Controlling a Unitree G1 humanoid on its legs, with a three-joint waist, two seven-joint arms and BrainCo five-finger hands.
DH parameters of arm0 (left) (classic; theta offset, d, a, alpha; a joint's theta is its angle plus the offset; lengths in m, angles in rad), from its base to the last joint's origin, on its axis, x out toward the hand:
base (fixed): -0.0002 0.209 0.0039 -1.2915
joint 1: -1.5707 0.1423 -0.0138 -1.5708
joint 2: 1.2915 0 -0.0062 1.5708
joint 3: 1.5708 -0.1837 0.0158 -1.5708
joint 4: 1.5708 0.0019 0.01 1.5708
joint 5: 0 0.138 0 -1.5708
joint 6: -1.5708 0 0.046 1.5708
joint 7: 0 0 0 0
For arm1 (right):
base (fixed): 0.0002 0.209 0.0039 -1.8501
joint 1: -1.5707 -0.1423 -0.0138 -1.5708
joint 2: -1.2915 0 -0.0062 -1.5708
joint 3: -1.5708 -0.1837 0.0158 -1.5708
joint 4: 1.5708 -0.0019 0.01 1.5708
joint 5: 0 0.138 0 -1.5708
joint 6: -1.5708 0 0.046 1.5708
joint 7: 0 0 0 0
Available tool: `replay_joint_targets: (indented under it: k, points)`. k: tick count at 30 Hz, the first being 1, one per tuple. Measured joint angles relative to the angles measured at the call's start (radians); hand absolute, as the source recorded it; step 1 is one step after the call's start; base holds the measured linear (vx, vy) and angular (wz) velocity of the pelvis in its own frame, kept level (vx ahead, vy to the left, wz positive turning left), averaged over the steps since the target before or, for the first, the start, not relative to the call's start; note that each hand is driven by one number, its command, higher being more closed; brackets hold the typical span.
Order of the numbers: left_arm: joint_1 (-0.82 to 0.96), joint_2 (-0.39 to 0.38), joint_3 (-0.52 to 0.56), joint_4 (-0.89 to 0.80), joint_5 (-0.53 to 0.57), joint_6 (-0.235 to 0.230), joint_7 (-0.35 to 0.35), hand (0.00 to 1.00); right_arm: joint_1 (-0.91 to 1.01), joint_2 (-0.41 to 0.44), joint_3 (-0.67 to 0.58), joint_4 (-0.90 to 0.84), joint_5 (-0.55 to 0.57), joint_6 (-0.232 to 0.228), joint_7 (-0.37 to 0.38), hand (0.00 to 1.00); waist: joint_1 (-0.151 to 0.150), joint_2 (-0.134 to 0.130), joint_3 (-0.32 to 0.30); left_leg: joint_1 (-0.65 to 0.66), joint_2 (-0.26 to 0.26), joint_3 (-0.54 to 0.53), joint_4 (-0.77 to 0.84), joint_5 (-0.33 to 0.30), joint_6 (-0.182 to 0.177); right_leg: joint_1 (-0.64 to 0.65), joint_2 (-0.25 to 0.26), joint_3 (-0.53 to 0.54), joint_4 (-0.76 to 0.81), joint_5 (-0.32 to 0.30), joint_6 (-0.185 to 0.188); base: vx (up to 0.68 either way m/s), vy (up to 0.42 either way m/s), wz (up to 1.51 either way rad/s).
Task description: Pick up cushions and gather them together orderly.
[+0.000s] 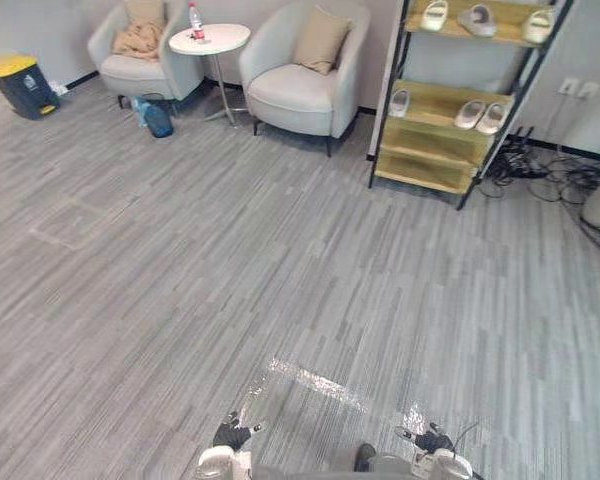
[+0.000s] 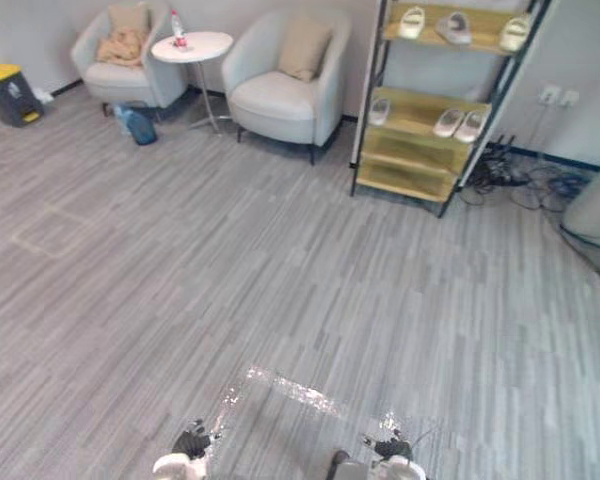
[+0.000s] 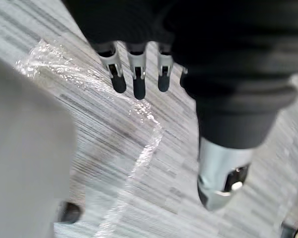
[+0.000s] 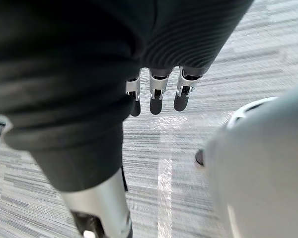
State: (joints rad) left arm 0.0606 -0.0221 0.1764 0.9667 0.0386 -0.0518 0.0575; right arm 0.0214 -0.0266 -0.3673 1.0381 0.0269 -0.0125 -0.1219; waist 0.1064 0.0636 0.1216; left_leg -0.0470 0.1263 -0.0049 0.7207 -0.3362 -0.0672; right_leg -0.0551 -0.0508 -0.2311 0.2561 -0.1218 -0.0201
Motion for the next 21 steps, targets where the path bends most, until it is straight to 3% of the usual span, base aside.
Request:
replay_joint_targets:
  k: [2, 4, 5, 6, 9, 14, 21]
  points:
    - [-0.001, -0.001, -0.002, -0.011, 0.0, 0.0, -0.001, 0.0, 0.005, 0.005, 0.0, -0.002, 0.017, 0.0, -0.003, 0.0, 0.0, -0.005, 0.002, -0.033, 0.0, 0.026, -0.044, -0.023, -0.004, 0.045, -0.003, -0.004, -0.029, -0.002, 0.002, 0.16, -0.032, 0.02]
    - [-0.005, -0.004, -0.008, -0.017, 0.0, -0.002, -0.001, 0.0, 0.007, 0.01, 0.0, -0.007, 0.02, 0.0, -0.006, 0.0, 0.001, -0.005, 0.002, -0.086, -0.045, 0.01, -0.199, -0.014, -0.001, 0.056, -0.021, 0.007, -0.028, -0.021, 0.025, 0.12, 0.075, -0.09]
    - [-0.009, -0.005, -0.014, -0.017, 0.0, -0.004, -0.001, 0.0, 0.011, 0.007, 0.002, -0.013, 0.02, 0.0, -0.006, 0.0, 0.001, 0.0, 0.003, -0.089, -0.067, -0.018, -0.286, 0.077, 0.001, 0.05, -0.022, 0.019, -0.008, -0.039, 0.045, 0.11, 0.157, -0.29]
    - [-0.003, 0.007, -0.014, -0.013, 0.0, -0.005, 0.0, 0.0, 0.018, 0.011, 0.018, -0.02, 0.019, 0.0, -0.005, 0.0, 0.008, -0.014, -0.008, -0.064, -0.084, 0.001, -0.315, 0.094, 0.017, 0.051, -0.029, 0.054, -0.001, -0.049, 0.059, 0.13, 0.147, -0.26]
    - [-0.002, 0.022, -0.011, -0.013, 0.0, -0.007, -0.001, 0.0, 0.035, 0.029, 0.034, -0.037, 0.013, 0.0, -0.005, 0.0, 0.008, -0.047, -0.017, -0.033, -0.104, 0.036, -0.358, 0.095, 0.033, 0.061, -0.052, 0.079, -0.02, -0.042, 0.075, 0.14, 0.109, -0.27]
    - [-0.004, 0.03, -0.01, 0.008, 0.0, -0.002, -0.001, 0.0, 0.047, 0.033, 0.057, -0.041, 0.011, 0.0, -0.004, 0.0, 0.005, -0.062, -0.025, 0.016, -0.137, 0.05, -0.404, 0.101, 0.043, 0.097, -0.078, 0.081, -0.066, -0.039, 0.082, 0.16, 0.083, -0.04]
    - [0.01, 0.031, -0.013, 0.008, 0.0, 0.0, -0.002, 0.0, 0.05, 0.061, 0.019, -0.041, 0.011, -0.001, -0.002, 0.0, 0.008, -0.068, -0.046, 0.067, -0.143, 0.037, -0.464, 0.111, 0.056, 0.151, -0.075, 0.073, -0.126, -0.038, 0.084, 0.08, -0.009, 0.03]
